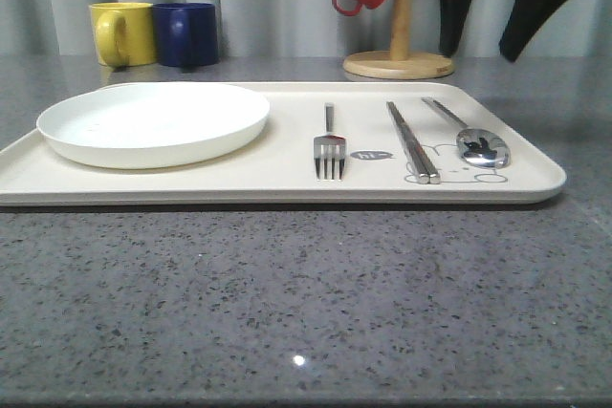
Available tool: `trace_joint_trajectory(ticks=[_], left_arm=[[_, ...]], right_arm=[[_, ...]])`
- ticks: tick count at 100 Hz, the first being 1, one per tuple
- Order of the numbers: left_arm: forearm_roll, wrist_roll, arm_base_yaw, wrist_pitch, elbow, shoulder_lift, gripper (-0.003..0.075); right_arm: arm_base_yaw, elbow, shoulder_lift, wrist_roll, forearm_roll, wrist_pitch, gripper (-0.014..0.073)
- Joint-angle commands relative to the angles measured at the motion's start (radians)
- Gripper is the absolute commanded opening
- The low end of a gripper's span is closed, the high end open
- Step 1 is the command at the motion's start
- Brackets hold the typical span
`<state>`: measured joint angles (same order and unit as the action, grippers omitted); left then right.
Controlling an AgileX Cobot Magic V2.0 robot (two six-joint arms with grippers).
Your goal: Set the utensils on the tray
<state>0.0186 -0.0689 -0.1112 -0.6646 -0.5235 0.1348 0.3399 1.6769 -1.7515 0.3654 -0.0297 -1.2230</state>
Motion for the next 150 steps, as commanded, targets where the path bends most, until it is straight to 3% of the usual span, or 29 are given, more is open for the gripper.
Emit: trace_joint_trajectory(ticks=[1, 27, 75, 111, 150], left_arm=[[0.009, -0.001, -0.005, 0.078, -0.026, 0.016, -0.0019], [0.009, -0.001, -0.005, 0.078, -0.026, 0.016, -0.0019], [0.009, -0.001, -0.005, 0.078, -0.026, 0.016, -0.0019], [0.009, -0.001, -0.005, 0.078, -0.026, 0.016, -0.0019], [0.009, -0.001, -0.005, 0.078, -0.026, 0.016, -0.0019]], right_arm=[[-0.003, 0.027, 0.106, -0.042, 0.036, 0.009, 0.0355], [-0.091, -0.118, 0.291, -0.045, 0.106, 0.008, -0.0076], [-0.305, -0.605, 0.66, -0.193, 0.067, 0.211, -0.0061], [-0.314, -0.933, 1.04, -0.204, 0.067, 0.431, -0.0061], [-0.314, -1.141, 1.486, -0.225, 0.068, 0.659, -0.0063]])
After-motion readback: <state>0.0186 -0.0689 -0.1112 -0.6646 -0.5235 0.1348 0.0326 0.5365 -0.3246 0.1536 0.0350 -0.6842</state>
